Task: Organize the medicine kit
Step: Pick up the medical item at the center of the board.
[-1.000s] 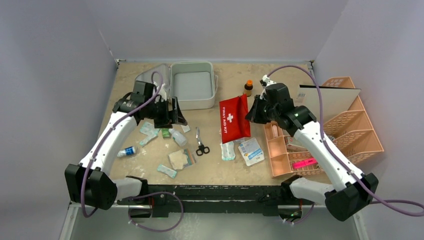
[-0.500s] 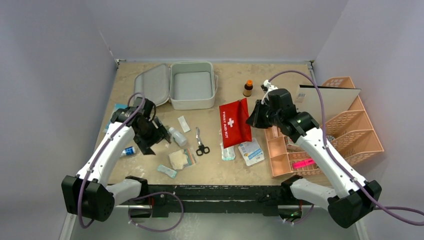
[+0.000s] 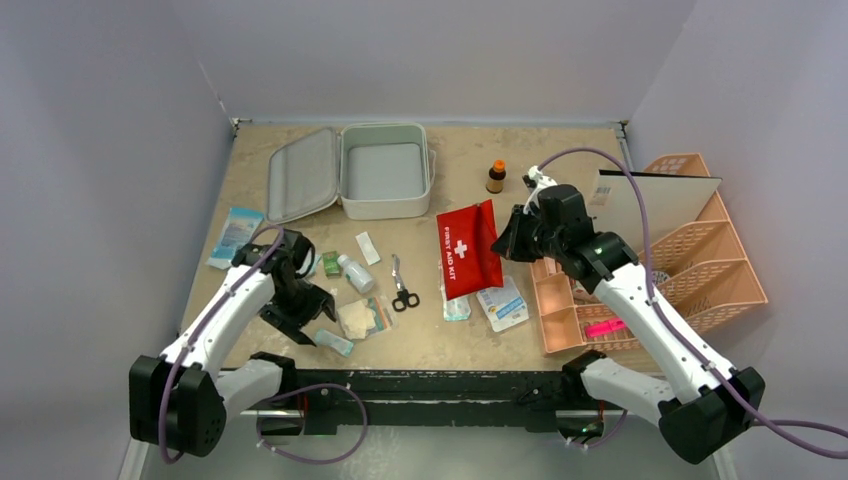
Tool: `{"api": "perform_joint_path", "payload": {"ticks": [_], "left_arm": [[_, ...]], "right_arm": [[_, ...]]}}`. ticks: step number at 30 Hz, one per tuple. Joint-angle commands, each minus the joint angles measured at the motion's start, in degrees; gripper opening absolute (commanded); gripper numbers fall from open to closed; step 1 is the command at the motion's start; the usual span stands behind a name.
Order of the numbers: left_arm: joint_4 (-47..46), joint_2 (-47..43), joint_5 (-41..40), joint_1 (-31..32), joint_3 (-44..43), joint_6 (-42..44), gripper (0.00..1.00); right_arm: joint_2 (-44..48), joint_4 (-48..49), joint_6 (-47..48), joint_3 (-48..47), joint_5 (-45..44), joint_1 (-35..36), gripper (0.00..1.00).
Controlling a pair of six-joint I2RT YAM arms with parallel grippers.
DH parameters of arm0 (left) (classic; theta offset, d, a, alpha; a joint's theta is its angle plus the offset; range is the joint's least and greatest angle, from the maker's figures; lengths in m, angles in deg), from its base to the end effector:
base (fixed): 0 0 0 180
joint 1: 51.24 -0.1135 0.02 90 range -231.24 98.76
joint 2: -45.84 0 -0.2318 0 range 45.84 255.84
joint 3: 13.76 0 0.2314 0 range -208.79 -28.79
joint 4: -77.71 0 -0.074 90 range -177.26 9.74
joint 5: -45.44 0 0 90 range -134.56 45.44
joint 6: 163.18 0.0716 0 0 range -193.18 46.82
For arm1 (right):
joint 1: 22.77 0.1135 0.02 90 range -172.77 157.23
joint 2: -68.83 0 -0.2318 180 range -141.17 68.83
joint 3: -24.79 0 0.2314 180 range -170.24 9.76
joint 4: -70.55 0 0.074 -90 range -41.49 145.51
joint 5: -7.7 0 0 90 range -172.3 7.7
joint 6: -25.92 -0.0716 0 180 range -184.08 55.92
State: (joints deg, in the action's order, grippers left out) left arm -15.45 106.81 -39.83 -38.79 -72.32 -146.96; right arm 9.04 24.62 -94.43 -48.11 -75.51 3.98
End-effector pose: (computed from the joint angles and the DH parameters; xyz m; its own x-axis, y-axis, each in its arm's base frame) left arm 0.1360 -0.0361 0.1611 -0.4800 -0.8740 0.0755 -0.8772 0.4788 -0.0356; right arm 0.2200 0.1204 0.2877 -0.6883 0.2149 -0.6928 -0.2177 0.8499 0.4799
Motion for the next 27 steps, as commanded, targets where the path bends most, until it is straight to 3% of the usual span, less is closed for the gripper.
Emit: {"api": "perform_joint_path", "payload": {"ticks": [1,13,17,27], "left_arm": [[-4.94,3.71,1.04,0.12,2.92,-3.84,0.60],[-10.02,4.64,-2.61,0.12,8.36,-11.45,0.59],[-15.46,1.76,-2.10,0.16,12.45,-14.36,0.57],[-17.86,0.88,-3.76,0.12,14.61,-17.39,0.48]], "right_arm": [[1.38,2.68,-1.30,1.21,1.09,0.35,0.00],[0.08,3.27,-0.96,2.17,2.15,0.41,0.00],[0.03,2.74,0.00,1.92,2.10,0.42,0.00],[-0.06,2.57,-0.38,2.73,2.17,0.42,0.00]]}}
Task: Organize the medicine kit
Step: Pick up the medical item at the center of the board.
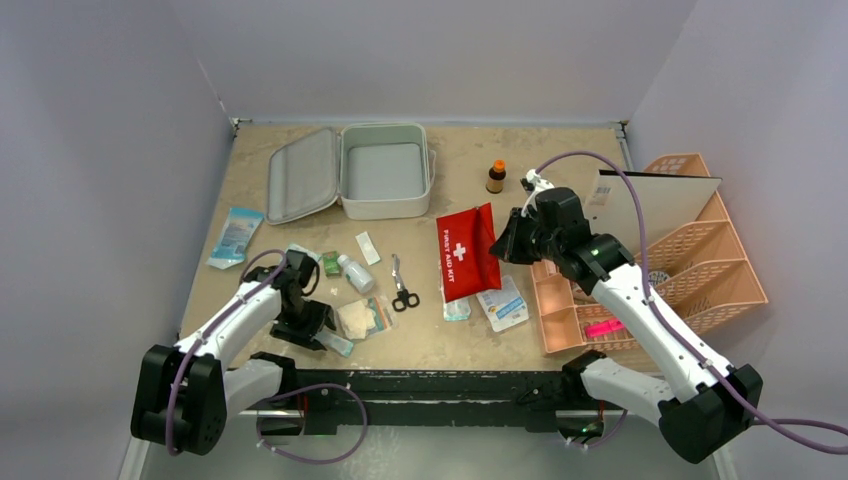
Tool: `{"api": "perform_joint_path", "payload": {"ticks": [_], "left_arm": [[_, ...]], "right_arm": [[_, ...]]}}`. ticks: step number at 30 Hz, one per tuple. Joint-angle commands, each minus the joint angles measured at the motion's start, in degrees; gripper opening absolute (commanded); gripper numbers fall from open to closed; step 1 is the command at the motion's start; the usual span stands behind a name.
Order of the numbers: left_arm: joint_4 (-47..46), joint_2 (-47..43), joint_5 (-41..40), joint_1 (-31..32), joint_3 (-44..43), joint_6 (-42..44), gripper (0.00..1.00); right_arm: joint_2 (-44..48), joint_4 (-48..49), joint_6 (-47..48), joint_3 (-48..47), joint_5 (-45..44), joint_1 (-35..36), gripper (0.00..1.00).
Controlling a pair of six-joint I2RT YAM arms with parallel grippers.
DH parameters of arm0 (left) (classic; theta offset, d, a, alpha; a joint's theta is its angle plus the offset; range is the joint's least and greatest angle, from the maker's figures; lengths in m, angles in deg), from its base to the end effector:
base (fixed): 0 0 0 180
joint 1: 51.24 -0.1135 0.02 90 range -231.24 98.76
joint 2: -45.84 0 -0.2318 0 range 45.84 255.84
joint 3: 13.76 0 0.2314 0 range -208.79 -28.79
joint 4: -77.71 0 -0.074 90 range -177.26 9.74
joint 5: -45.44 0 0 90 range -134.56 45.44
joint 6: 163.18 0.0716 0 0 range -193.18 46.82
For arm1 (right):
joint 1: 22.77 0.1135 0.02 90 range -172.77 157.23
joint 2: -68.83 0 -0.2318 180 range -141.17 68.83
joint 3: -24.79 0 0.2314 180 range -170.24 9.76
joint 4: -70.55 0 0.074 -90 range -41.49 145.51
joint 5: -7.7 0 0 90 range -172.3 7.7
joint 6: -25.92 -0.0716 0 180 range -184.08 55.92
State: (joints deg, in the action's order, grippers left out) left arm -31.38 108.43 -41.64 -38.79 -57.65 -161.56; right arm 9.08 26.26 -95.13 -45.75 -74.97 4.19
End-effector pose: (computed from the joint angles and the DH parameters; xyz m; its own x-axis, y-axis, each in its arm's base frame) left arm 0.1295 -0.0323 0.0996 -0.2432 -0.9687 0.0507 -0.9700 0.2431 -0.0082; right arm 0.2200 0.1221 0.2770 -0.7023 0.2167 -0.6781 -0.2127 0.8451 0.4904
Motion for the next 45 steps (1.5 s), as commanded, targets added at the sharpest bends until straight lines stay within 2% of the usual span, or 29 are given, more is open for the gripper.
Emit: {"api": "perform_joint_path", "payload": {"ticks": [1,6,16,22,33,36,40,45], "left_arm": [[-1.91,-0.72,-2.15,0.12,-0.16,-2.91,0.47],[-1.99,-1.22,-2.69,0.12,-0.08,-2.78,0.41],[-1.93,-0.27,-2.83,0.12,-0.51,-2.42,0.43],[-1.57,0.95,-2.82,0.12,-1.01,-2.78,0.40],[-2.12,-0.46,-2.83,0.12,-0.42,-3.31,0.25],[-3.13,-0.95,-2.80,0.12,-0.54,-1.53,0.22],[-3.82,-2.20,-2.51,0.12,-1.05,1.82,0.09],[-2.55,-4.28,-1.21,0.12,-3.25,5.72,0.07]], "right_arm": [[0.00,0.63,0.36,0.42,1.59,0.18,0.00],[1.54,-0.51,1.14,0.49,0.24,0.20,0.00],[2.62,-0.89,1.02,0.33,0.53,0.20,0.00],[1.98,-1.07,0.99,-0.86,0.67,0.20,0.00],[0.26,-1.40,0.81,-2.52,1.46,0.20,0.00],[-0.01,-1.60,0.48,-3.34,1.90,0.20,0.00],[0.36,-2.54,1.35,-3.53,0.89,0.37,0.00],[0.39,-4.28,1.80,-4.07,-0.87,0.42,0.00]]}}
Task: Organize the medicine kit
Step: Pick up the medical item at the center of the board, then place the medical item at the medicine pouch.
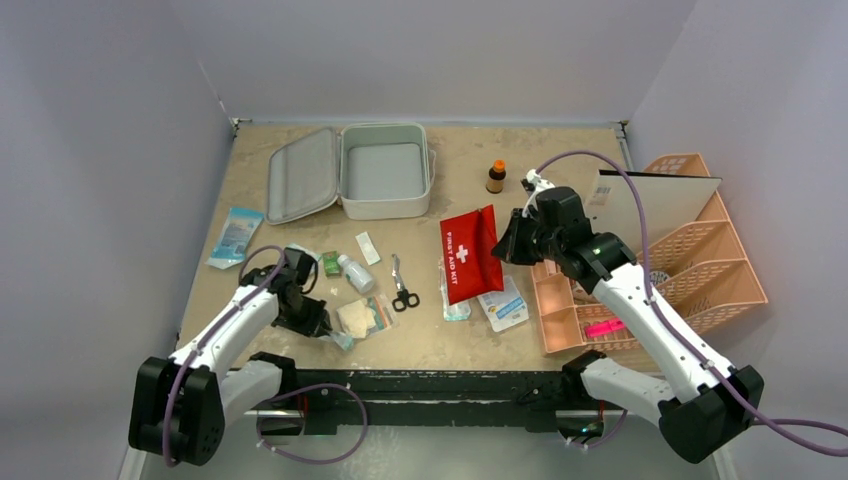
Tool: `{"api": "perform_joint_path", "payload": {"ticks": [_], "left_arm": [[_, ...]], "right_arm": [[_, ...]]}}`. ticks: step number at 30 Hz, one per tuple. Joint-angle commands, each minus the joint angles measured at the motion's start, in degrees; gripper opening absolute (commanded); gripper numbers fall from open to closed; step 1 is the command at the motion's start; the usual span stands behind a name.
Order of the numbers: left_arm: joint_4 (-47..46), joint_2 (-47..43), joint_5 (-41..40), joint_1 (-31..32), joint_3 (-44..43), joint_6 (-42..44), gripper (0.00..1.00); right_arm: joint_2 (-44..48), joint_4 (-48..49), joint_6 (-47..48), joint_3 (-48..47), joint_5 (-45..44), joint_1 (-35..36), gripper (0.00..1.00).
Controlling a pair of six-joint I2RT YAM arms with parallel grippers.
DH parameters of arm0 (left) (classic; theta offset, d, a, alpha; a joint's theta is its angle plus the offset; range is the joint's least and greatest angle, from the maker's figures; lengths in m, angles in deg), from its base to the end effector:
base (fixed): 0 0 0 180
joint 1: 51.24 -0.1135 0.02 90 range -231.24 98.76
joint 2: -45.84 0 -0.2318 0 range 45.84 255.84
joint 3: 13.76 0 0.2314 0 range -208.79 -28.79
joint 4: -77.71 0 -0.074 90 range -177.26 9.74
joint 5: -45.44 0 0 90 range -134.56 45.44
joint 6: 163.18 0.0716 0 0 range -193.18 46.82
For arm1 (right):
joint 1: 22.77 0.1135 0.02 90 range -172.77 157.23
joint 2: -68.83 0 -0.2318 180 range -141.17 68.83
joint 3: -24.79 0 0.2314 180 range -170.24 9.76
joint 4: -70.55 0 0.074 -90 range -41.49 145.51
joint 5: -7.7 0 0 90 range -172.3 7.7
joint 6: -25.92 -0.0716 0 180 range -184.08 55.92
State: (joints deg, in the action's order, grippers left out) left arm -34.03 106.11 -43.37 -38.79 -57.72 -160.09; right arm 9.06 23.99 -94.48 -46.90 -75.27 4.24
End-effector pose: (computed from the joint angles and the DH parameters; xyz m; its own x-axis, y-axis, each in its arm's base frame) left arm 0.1373 -0.0318 0.1049 -0.2695 -0.9629 0.0155 -0.9590 0.2669 -0.0956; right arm 0.2179 0.1209 0.2791 -0.7103 0.2017 -0.6744 -0.2099 0.8538 0.4763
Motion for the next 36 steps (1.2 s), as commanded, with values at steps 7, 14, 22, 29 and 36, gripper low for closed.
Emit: {"api": "perform_joint_path", "payload": {"ticks": [7,14,22,29,36], "left_arm": [[-1.08,-5.17,2.75,0.12,-10.22,14.35,0.01],[-11.35,-8.25,13.96,0.12,-15.05,29.11,0.00],[-27.01,-6.47,36.97,0.57,-21.37,40.84,0.00],[-43.12,-2.48,46.36,3.53,-21.75,36.31,0.00],[-51.05,4.13,45.65,9.71,-22.73,32.83,0.00]], "right_arm": [[-1.53,-2.93,0.26,-3.94,1.17,1.23,0.00],[-5.58,-4.57,-0.31,-7.04,-0.93,5.53,0.00],[-11.83,-3.55,-2.32,-11.03,-3.31,12.42,0.00],[-15.80,-2.20,-4.05,-14.95,-5.44,18.17,0.00],[-17.63,0.32,-6.17,-17.21,-8.79,21.63,0.00]]}}
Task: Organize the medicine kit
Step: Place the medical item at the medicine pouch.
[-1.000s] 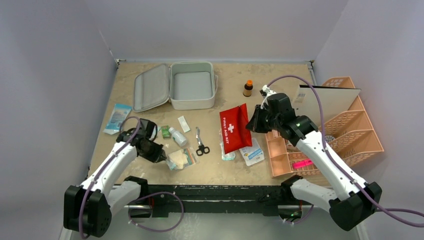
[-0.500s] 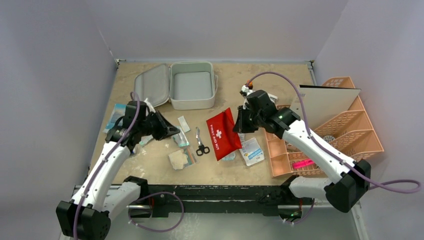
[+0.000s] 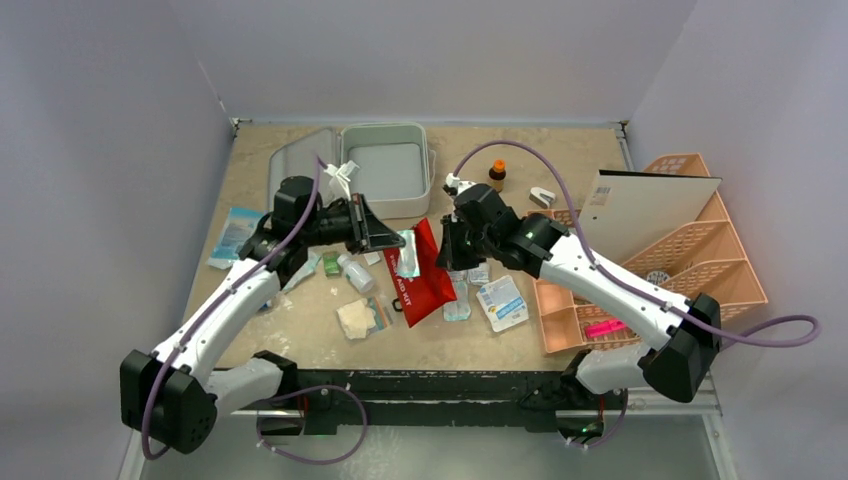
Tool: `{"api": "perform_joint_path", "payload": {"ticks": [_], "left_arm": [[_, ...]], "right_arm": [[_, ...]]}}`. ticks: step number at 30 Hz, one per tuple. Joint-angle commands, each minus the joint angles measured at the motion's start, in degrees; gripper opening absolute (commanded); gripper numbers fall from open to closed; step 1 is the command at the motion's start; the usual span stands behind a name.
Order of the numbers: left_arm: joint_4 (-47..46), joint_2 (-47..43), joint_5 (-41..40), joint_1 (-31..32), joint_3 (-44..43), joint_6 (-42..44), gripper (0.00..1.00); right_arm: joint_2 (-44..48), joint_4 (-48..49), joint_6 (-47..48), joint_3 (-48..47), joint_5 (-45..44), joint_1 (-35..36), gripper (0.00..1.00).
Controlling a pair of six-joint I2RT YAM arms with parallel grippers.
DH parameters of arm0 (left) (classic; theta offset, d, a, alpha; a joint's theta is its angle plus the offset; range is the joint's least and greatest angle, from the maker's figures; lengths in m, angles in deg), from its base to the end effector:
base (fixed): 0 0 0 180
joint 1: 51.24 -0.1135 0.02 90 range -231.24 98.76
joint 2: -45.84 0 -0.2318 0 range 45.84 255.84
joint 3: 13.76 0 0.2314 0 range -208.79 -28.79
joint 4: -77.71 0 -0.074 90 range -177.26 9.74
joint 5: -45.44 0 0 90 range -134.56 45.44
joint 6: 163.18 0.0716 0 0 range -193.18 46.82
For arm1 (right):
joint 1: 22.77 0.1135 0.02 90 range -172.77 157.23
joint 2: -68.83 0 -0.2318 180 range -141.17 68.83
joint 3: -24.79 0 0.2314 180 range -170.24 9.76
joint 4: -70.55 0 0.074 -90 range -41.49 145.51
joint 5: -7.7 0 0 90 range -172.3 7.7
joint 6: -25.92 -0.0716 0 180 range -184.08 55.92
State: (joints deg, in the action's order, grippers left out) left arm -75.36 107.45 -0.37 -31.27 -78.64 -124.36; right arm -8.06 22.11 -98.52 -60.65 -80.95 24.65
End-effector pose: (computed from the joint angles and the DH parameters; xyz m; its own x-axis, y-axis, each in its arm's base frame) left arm 0.2232 -0.1342 0.2803 -0.8948 -0.2693 -0.3562 0.2358 0.3926 -0.8890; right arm 0.2071 0.2279 0.2803 -0.7811 -0.0144 -0.6242 -0.3718 0.8139 0.4464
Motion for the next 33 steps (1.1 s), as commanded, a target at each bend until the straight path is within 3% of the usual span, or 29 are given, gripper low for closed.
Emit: {"api": "perform_joint_path", "payload": {"ticks": [1,5,19,26,33], "left_arm": [[-12.08,3.61,2.96,2.64,-1.37,-4.32,0.00],[-18.08,5.81,0.94,4.17,1.07,-8.76,0.00],[-12.16,9.80,-9.06,4.91,2.26,-4.26,0.00],[-4.17,11.42,-14.30,4.91,-1.45,-0.75,0.00],[-5.61,13.68,-11.50,5.52,-2.20,-2.40,0.00]], "right_arm": [[-0.92,2.09,-2.35,-4.02,-3.67,1.55,0.00],[-1.34,2.75,-3.36,-4.91,-6.78,2.91,0.00],[-1.24,4.09,-5.02,-5.27,-9.38,4.61,0.00],[-1.33,4.42,-4.44,-6.52,-8.47,5.25,0.00],[-0.99,7.01,-4.83,-4.76,-7.30,5.36,0.00]]}}
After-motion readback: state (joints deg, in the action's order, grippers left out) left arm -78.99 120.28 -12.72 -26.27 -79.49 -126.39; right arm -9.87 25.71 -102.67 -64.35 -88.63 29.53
